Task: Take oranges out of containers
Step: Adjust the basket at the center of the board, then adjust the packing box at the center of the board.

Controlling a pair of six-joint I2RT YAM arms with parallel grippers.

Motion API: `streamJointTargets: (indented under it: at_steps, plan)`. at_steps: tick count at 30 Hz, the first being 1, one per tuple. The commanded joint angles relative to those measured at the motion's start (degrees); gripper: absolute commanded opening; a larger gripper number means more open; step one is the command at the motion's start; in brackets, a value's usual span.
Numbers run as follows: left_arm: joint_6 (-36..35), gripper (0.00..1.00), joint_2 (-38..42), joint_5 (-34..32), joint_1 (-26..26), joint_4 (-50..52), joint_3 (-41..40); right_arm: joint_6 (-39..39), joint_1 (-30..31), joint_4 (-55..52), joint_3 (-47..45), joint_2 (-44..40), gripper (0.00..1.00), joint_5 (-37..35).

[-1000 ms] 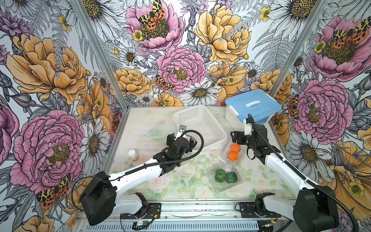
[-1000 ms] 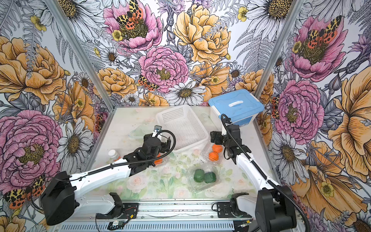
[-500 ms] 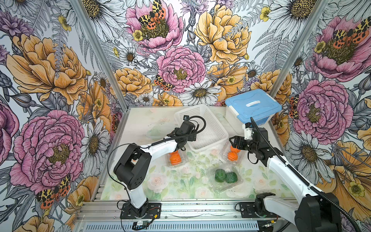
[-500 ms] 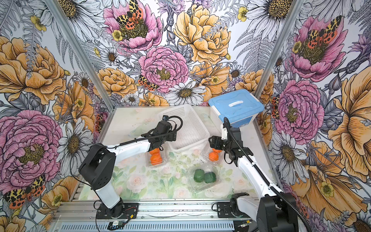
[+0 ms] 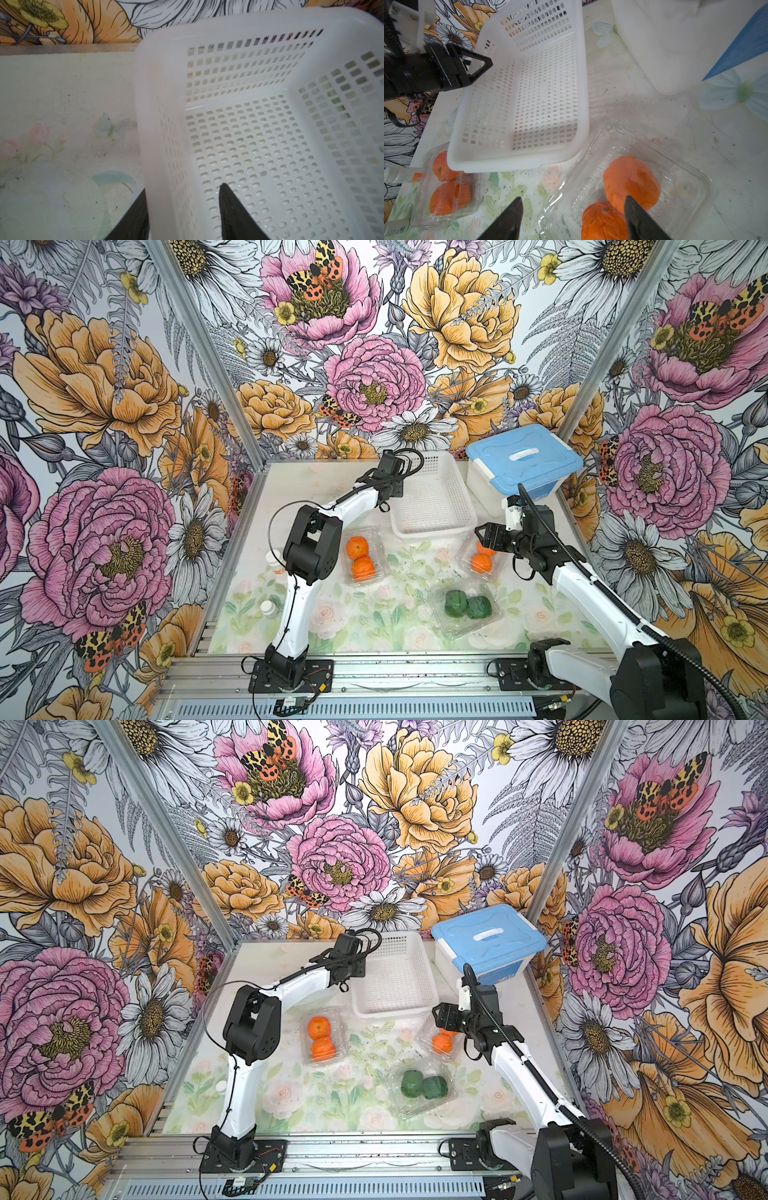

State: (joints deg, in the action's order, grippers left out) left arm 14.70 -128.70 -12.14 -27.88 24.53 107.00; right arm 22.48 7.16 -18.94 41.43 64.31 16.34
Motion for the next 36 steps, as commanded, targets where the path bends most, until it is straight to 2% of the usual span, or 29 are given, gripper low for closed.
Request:
streamJointTargets:
  at_steps: [1,3,5,6,9,11,13,18,25,30,34,36]
  plan:
    - [-2.0,0.49,-2.5,0.6,2.0,5.9,7.3,-0.4,-0.1,0.0,0.2,0.2,0.75,-0.5]
    - [-2.4,0.53,-3.3,0.5,2.9,8.2,10.4,-0.7,0.0,0.0,0.3,0.0,0.75,1.3]
    - [-4.1,0.67,-1.4,-2.5,3.1,8.4,10.0,-0.3,0.2,-0.1,-0.1,-2.1,0.75,2.2]
    - [-5.6,0.71,0.3,-5.3,2.6,8.3,8.8,0.4,0.8,0.0,-0.4,-3.9,0.75,1.6]
    - [-10.2,0.77,6.3,-14.4,0.1,8.1,4.5,1.9,3.6,0.0,-1.1,-8.9,0.78,-1.9]
    - [-11.5,0.81,10.8,-18.0,-1.7,7.1,-0.1,2.8,5.7,0.0,-1.1,-10.7,0.78,-2.3]
    - [-11.9,0.91,16.6,-20.8,-3.6,4.3,-6.8,3.7,8.0,0.0,-1.0,-11.0,0.78,-1.8]
    - [-8.7,0.92,33.8,-23.1,-7.7,-1.0,-25.7,4.2,16.4,0.0,0.0,-7.9,0.77,-2.1]
    - [2.7,0.91,57.0,-17.6,-8.9,-1.9,-52.5,3.4,26.5,0.1,5.2,1.1,0.70,-2.4]
    - [10.0,0.87,70.6,-15.4,-7.1,0.6,-66.4,3.5,31.6,0.7,9.0,6.6,0.65,-3.8]
    - [15.0,0.77,76.0,-6.6,-1.5,-0.4,-72.7,5.0,33.2,3.3,10.8,11.2,0.60,-0.9]
    - [16.1,0.74,77.5,-4.5,-0.2,-1.3,-74.9,5.9,33.9,5.2,11.5,13.3,0.59,0.5]
